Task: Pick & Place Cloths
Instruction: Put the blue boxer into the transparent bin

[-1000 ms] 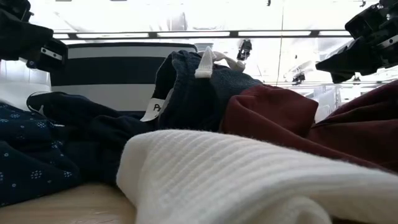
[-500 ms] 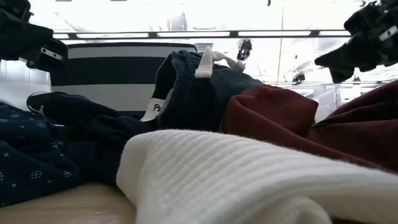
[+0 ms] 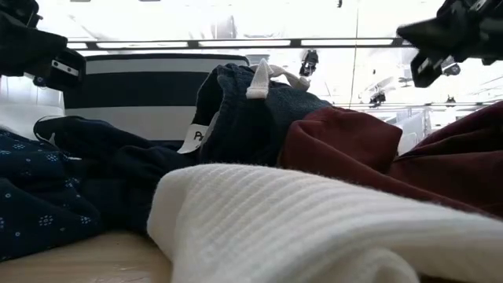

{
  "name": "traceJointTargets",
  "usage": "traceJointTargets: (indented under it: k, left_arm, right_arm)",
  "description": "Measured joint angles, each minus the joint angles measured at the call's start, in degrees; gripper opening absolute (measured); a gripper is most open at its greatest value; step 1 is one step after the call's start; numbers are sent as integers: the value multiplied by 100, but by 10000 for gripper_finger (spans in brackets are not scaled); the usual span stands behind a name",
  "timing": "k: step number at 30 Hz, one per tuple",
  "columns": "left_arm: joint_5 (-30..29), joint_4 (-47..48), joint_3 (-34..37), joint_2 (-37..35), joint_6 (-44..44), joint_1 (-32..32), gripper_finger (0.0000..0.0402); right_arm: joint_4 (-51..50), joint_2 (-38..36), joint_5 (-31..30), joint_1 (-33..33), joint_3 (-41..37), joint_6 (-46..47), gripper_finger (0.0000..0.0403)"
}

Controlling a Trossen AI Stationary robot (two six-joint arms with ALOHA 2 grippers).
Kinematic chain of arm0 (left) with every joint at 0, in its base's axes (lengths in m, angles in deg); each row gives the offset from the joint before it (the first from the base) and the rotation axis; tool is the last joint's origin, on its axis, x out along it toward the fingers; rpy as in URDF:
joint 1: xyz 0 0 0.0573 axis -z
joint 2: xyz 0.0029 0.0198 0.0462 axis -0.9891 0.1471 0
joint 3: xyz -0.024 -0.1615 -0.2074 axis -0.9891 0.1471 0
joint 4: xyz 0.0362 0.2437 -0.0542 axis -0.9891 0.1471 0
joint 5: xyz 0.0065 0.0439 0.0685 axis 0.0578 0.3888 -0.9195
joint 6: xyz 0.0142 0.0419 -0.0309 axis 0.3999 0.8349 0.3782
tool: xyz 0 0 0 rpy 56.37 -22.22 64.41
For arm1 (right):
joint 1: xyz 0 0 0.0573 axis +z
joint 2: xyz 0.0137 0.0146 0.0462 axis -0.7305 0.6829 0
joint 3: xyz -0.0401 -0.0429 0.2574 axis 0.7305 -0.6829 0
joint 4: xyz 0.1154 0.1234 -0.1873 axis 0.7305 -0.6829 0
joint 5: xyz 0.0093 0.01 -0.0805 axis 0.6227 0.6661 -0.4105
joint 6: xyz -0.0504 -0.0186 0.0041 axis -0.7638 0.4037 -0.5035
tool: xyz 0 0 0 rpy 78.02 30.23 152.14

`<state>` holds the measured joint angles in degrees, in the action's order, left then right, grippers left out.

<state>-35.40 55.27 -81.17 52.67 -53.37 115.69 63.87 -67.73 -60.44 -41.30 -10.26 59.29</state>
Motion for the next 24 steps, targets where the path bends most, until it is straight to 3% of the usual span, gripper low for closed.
traceJointTargets:
  k: [4, 10, 24]
  left_arm:
    - [0, 1, 0, 1, -1, 2, 3]
    - [0, 1, 0, 1, 0, 0, 3]
    - [0, 1, 0, 2, 1, 2, 3]
  right_arm:
    - [403, 582, 837, 4, 2, -193, 8]
    - [481, 1349, 846, 60, 187, -52, 8]
    - [-333, 2961, 768, 736, 1420, -149, 8]
